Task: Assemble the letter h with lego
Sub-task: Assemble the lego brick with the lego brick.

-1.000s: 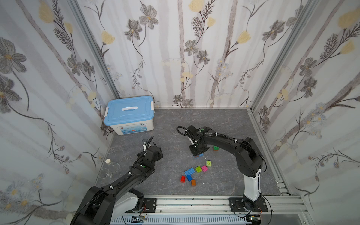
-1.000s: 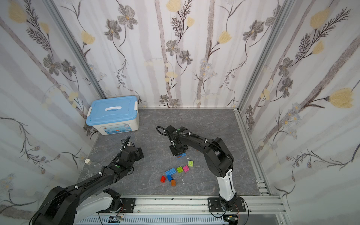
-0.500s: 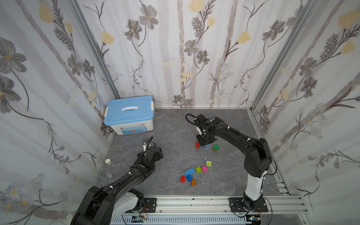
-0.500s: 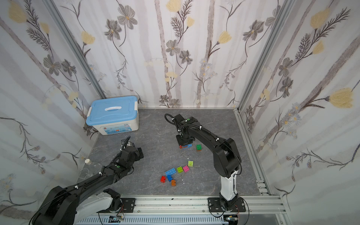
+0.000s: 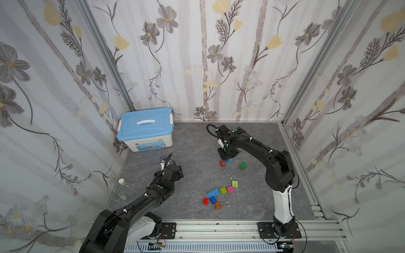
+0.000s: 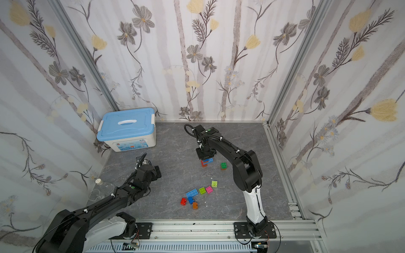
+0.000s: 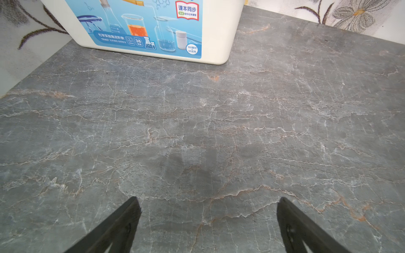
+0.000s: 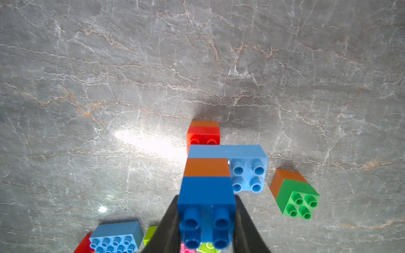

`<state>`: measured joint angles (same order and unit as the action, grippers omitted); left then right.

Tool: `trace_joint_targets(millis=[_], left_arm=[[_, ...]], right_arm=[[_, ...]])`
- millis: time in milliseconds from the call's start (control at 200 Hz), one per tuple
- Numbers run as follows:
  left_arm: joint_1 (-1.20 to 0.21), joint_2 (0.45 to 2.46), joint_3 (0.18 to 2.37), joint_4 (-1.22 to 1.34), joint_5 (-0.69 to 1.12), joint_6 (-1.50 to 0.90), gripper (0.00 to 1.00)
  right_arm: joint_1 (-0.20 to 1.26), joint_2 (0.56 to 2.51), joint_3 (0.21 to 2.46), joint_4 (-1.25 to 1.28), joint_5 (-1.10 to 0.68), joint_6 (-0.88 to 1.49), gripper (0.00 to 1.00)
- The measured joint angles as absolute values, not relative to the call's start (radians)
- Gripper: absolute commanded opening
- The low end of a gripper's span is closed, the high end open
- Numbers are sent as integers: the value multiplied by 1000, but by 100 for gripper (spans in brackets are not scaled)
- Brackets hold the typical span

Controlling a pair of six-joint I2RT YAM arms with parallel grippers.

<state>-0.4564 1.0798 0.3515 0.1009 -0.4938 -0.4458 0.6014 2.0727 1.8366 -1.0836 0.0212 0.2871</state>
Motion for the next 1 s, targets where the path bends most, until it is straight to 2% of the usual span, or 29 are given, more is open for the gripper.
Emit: trace_joint_targets(millis=[999], left_arm=[[-456,1081,352,101,-494,-446,100]], right_arm=[[587,2201,1964,-1170,-26,271,19]])
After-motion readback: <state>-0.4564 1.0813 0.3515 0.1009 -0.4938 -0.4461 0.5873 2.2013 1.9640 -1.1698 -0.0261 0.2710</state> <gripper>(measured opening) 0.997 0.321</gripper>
